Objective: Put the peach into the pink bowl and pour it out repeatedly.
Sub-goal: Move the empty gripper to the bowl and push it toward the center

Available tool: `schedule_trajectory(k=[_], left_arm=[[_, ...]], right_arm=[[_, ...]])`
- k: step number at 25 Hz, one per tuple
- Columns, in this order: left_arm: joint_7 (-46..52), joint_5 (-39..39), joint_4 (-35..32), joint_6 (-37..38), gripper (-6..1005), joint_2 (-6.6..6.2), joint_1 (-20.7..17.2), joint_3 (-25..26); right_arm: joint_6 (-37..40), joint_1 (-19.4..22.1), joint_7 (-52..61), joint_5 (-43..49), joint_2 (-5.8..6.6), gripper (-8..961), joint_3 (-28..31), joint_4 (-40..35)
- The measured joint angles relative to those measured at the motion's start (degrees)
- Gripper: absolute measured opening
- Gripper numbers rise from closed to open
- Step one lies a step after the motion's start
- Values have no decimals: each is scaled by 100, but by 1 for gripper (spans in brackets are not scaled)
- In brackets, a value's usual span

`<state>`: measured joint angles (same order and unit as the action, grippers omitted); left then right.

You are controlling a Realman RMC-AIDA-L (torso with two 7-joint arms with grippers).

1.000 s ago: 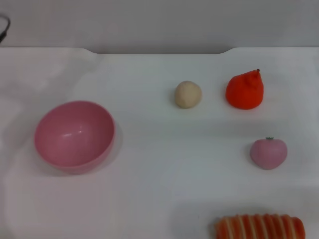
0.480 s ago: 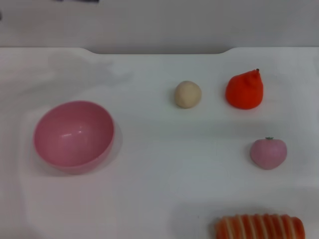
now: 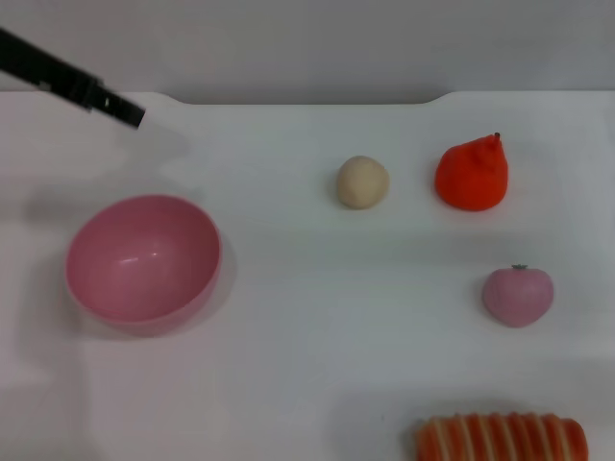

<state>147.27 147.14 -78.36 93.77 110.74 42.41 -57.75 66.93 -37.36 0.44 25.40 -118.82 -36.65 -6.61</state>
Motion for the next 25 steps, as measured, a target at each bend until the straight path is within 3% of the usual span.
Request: schedule_trajectory(k=[5,7,18,25], left_arm=[[13,1290,-213,-108,743,581,-6,-37],[-10,1441,-139,-181,741,661,-19,-96],[12,1528,894,-733,730,648,-93,-311],[55,1547,1053,-853,722,552,-318,-258]], right_arm=[[4,-33,0,25,-1,672,0,2],[5,-52,0,34,-1,672,0,8],[5,-79,0,43,-1,672,-8,37],[5,-100,0,45,7,671,-9,38]])
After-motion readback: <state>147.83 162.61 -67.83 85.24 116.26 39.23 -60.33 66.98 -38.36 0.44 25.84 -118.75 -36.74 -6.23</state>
